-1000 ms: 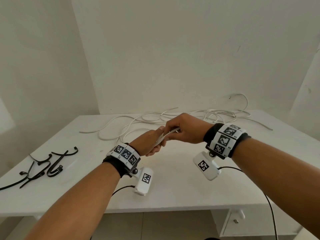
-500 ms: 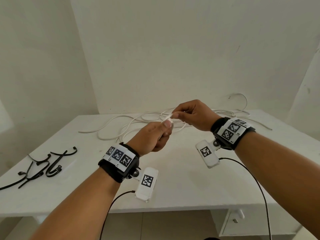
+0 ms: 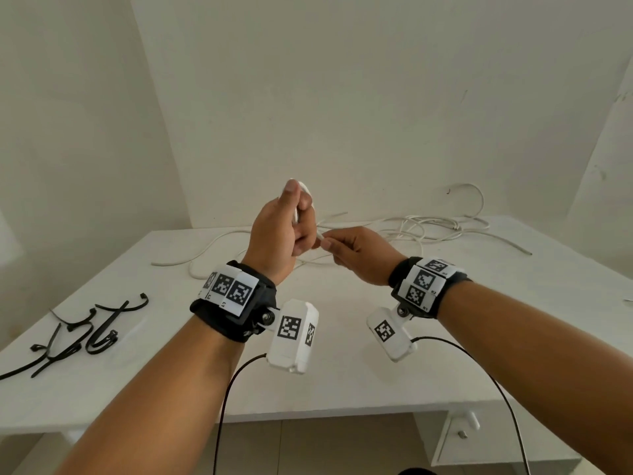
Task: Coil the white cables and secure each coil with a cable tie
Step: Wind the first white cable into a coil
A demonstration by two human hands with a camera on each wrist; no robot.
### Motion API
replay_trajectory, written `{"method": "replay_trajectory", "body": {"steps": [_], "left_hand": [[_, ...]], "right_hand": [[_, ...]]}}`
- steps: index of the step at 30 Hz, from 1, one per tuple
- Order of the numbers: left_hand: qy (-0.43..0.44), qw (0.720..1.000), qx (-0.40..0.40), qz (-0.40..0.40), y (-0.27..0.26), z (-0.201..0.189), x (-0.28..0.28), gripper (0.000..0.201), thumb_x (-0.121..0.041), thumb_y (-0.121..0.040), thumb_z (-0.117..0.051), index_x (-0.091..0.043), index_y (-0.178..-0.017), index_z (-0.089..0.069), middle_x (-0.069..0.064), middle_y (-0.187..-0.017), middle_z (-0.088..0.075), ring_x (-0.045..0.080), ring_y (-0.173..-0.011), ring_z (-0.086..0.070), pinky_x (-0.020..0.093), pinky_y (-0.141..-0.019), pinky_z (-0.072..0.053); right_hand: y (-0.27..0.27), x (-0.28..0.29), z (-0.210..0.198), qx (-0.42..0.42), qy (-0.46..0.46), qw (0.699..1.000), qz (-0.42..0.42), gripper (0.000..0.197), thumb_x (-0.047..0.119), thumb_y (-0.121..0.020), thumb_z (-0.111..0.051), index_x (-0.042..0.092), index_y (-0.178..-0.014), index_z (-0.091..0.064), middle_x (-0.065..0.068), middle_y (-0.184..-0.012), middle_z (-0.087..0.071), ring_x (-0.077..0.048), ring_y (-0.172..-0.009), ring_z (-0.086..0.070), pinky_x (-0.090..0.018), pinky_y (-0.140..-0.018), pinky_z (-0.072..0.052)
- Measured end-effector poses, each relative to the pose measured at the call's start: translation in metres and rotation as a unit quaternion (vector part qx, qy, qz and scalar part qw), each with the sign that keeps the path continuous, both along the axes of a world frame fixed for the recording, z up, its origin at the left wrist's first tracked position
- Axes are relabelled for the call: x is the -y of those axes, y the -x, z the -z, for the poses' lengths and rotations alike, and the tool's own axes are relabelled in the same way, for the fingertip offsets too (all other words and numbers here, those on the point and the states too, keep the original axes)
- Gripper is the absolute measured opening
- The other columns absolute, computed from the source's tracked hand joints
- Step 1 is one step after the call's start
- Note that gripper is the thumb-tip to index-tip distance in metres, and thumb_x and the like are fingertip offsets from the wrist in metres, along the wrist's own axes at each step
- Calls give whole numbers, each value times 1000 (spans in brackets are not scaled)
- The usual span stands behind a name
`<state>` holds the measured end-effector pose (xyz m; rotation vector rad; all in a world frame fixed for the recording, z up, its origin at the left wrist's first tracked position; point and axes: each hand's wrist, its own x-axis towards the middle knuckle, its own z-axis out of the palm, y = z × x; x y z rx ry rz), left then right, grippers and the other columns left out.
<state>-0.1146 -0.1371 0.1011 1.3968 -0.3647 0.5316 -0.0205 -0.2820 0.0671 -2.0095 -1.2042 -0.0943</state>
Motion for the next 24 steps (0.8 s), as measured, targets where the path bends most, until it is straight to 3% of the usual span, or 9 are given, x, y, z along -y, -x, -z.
{"method": "replay_trajectory", "body": {"steps": [3,6,9,11,13,16,19,21,24], "left_hand": [[11,998,-17,-66,-13,6,-1,42,-48,-104,-31,-17,-77,-42,-7,-50,-30,9,-37,-27,21,-42,-23],[-12,991,-25,-130,-23,10,-2,38,-38,-107,-31,-17,-77,-41,-9,-50,-34,10,-41,-33,22,-43,-27],[-72,978,-28,-192,-32,16,-6,35,-33,-107,-38,-13,-78,-39,-5,-54,-36,11,-44,-35,21,-43,-31],[-155,963,-27,-220,-40,26,-13,35,-37,-105,-42,-15,-77,-40,-4,-55,-38,13,-46,-36,28,-44,-35],[-249,934,-34,-254,-44,40,-20,41,-45,-101,-43,-16,-72,-41,0,-55,-42,17,-48,-40,38,-48,-39],[-297,927,-77,-215,-46,58,-24,41,-44,-96,-41,-15,-69,-41,4,-56,-41,19,-48,-39,39,-51,-37],[-349,914,-136,-158,-42,67,-21,47,-50,-93,-32,-11,-71,-46,2,-58,-44,13,-50,-39,27,-56,-38],[-374,905,-164,-115,-36,69,-21,56,-54,-96,-26,-8,-72,-47,4,-58,-42,9,-46,-37,16,-48,-35],[-326,920,-216,-19,-29,70,-22,53,-48,-107,-20,-9,-84,-48,3,-57,-37,6,-40,-32,17,-42,-28]], "right_hand": [[4,-5,6,6,64,998,-2,19,34,-104,-46,36,-106,-65,16,-61,-52,9,-56,-53,-11,-58,-38],[8,-8,11,21,118,993,-8,30,34,-104,-45,26,-125,-64,15,-73,-59,5,-68,-57,-14,-65,-43],[13,-10,15,54,168,984,-25,31,35,-104,-44,24,-123,-65,3,-85,-68,-13,-76,-62,-27,-73,-51],[15,-10,18,65,190,979,-39,31,35,-104,-45,22,-122,-66,1,-92,-70,-13,-78,-62,-32,-78,-53],[18,-9,20,75,204,975,-54,31,33,-104,-46,19,-123,-65,2,-98,-70,-11,-80,-60,-29,-79,-51],[20,-8,22,93,217,969,-67,29,31,-103,-48,15,-119,-67,1,-90,-69,-10,-73,-57,-27,-74,-46],[16,-5,20,101,208,971,-69,21,28,-100,-55,14,-107,-70,13,-71,-57,0,-61,-51,-19,-65,-39],[11,0,14,102,189,975,-62,14,26,-96,-60,19,-102,-71,17,-68,-56,1,-60,-52,-17,-62,-38],[5,6,4,100,169,979,-53,8,26,-93,-67,19,-94,-71,17,-66,-54,0,-61,-51,-12,-59,-35]]}}
